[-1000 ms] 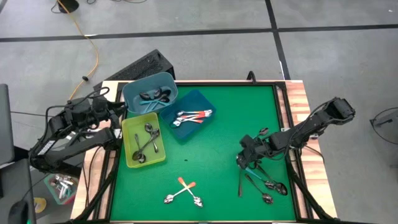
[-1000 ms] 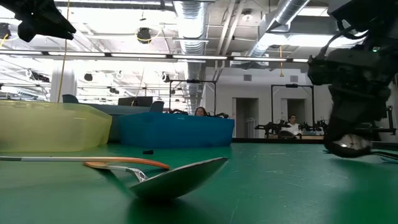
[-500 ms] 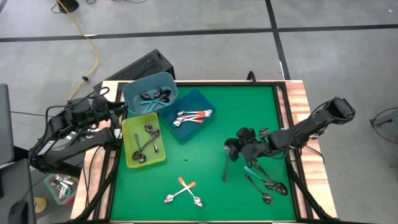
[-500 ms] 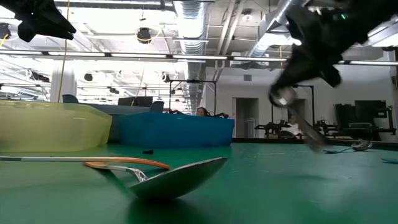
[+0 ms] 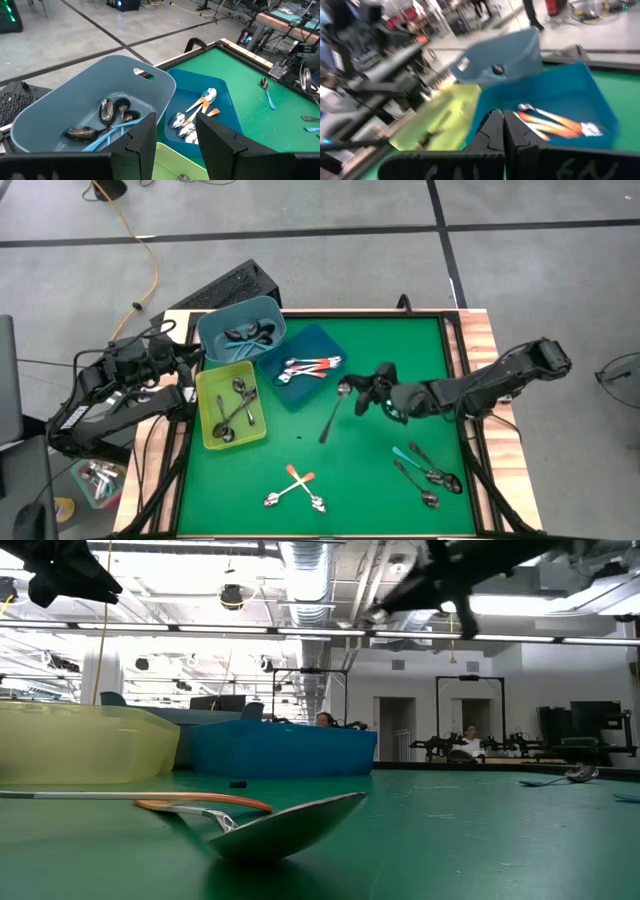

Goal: Sort silverware by color (type)
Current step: Put the black spoon into the green bin

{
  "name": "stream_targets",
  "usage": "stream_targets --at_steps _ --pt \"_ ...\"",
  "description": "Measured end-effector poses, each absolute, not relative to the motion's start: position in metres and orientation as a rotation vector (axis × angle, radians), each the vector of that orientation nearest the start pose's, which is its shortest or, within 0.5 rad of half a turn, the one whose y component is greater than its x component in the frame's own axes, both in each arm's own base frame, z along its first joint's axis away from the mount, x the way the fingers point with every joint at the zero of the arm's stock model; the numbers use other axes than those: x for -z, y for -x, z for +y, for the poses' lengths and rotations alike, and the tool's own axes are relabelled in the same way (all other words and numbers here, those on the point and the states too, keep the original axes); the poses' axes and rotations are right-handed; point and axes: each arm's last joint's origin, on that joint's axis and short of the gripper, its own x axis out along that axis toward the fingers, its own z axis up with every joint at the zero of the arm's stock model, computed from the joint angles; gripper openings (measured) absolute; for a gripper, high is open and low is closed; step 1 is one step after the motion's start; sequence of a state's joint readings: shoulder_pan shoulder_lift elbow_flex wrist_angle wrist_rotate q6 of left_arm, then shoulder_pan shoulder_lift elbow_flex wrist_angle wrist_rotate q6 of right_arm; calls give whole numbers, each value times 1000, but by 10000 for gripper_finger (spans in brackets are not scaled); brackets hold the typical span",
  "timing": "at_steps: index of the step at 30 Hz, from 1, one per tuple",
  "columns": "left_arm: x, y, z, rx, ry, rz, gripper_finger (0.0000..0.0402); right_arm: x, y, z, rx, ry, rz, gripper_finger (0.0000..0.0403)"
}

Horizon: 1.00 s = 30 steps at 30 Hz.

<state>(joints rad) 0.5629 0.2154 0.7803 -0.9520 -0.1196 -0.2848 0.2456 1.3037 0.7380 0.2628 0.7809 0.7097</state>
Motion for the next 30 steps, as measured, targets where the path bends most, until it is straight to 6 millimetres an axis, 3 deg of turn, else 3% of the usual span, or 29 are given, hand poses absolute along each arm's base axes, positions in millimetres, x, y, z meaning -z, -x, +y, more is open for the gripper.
stream_targets --at_steps 7,12,21,30 --pt "-305 -20 17 -726 356 287 122 -252 -299 29 470 -563 -102 0" --pt "-305 -20 17 -726 356 287 122 -247 -333 11 408 -557 -181 0" --pt "-305 -20 17 -725 353 289 122 -257 -428 -19 284 -456 -128 0" --pt "-305 -20 17 -724 347 292 122 -246 -522 -44 180 -383 -9 0"
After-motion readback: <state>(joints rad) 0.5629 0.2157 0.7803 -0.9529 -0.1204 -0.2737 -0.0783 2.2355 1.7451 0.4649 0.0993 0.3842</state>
